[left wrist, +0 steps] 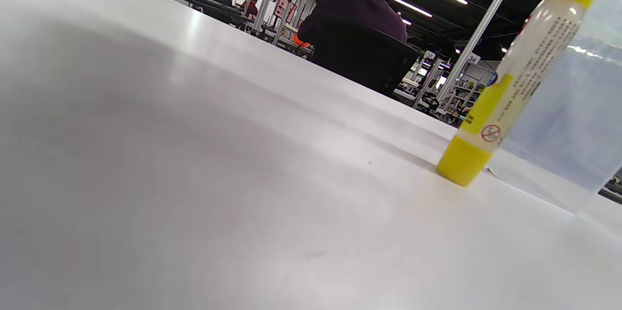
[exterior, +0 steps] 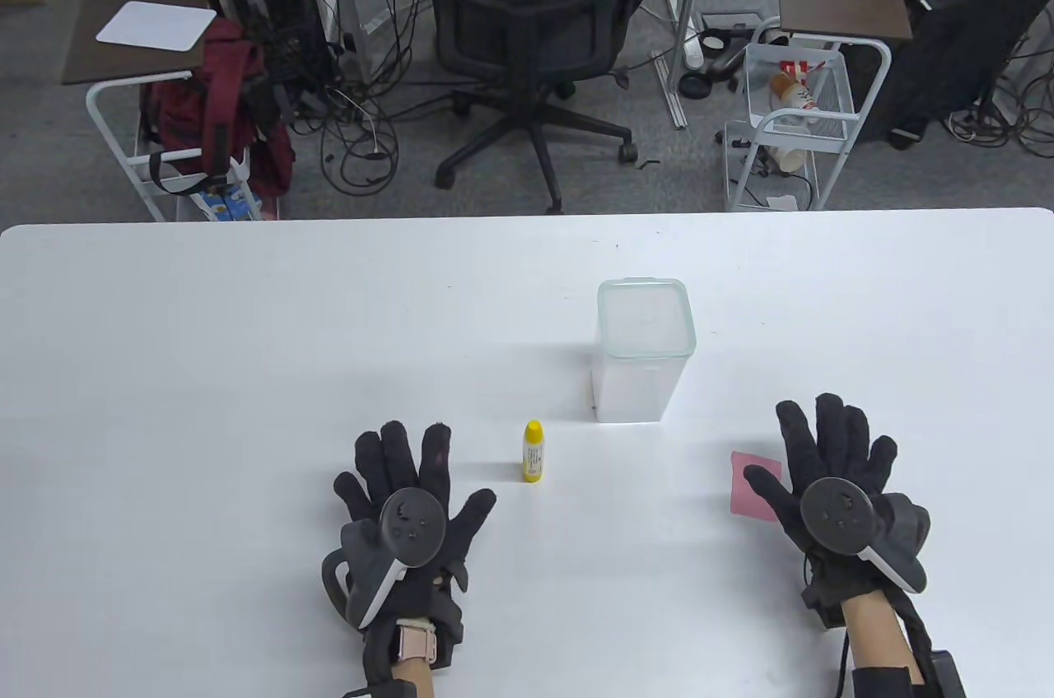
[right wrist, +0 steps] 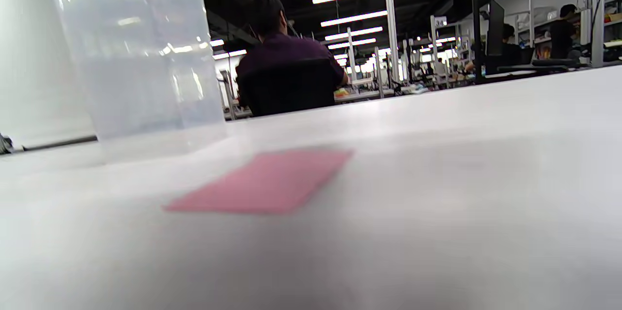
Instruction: Squeeze liquid glue on card and attach to container
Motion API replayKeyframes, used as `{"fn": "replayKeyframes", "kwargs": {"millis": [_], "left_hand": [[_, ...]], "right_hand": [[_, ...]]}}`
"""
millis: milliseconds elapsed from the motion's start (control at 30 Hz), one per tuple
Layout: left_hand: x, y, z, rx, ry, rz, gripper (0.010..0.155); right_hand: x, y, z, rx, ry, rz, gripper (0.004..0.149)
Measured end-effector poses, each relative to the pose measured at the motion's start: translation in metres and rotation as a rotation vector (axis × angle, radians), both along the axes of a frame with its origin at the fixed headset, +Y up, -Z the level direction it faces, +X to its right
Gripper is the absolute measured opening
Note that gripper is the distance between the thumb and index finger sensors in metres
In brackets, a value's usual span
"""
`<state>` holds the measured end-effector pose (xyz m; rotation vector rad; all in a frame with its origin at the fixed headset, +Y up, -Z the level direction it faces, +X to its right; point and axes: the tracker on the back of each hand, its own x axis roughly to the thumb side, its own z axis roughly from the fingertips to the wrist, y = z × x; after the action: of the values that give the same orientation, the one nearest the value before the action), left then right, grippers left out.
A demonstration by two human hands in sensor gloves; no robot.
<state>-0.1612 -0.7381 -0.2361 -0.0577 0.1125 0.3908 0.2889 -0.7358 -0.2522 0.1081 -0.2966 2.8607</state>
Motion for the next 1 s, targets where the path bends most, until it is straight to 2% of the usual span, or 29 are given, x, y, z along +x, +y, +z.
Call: {"fn": "replayKeyframes", "kwargs": {"millis": [100,200,267,333,400,567,633,733,833,1000], "left_hand": [[0.0,-0.001,-0.001,-0.006,0.001,-0.003,0.089],[0.001,-0.004,-0.003,-0.015,-0.001,0.025,0.089],[0.002,-0.004,-0.004,-0.018,-0.007,0.021,0.089],[0.002,-0.004,-0.005,-0.014,-0.008,0.023,0.089],[0.002,-0.003,-0.006,-0.007,-0.01,0.04,0.088],[0.0,-0.004,-0.008,-0.009,-0.01,0.068,0.088],[-0.001,-0.005,-0.009,-0.01,-0.009,0.081,0.088],[-0.001,-0.005,-0.01,-0.011,-0.007,0.097,0.088],[-0.001,-0.005,-0.011,-0.012,-0.006,0.109,0.087],[-0.001,-0.005,-0.011,-0.013,-0.007,0.112,0.087]], "right_hand": [[-0.023,0.024,-0.002,0.117,0.064,-0.133,0.084],[-0.052,0.047,-0.013,0.175,0.099,-0.211,0.085],[-0.079,0.06,-0.029,0.141,0.09,-0.202,0.086],[-0.1,0.066,-0.045,0.06,0.057,-0.174,0.088],[-0.119,0.069,-0.059,-0.002,0.016,-0.144,0.091],[-0.15,0.071,-0.082,0.011,-0.057,-0.071,0.095],[-0.156,0.069,-0.087,0.009,-0.077,-0.059,0.092],[-0.159,0.064,-0.09,0.066,-0.091,-0.038,0.079],[-0.159,0.063,-0.089,0.161,-0.088,-0.029,0.077],[-0.154,0.061,-0.081,0.25,-0.056,-0.07,0.076]]}}
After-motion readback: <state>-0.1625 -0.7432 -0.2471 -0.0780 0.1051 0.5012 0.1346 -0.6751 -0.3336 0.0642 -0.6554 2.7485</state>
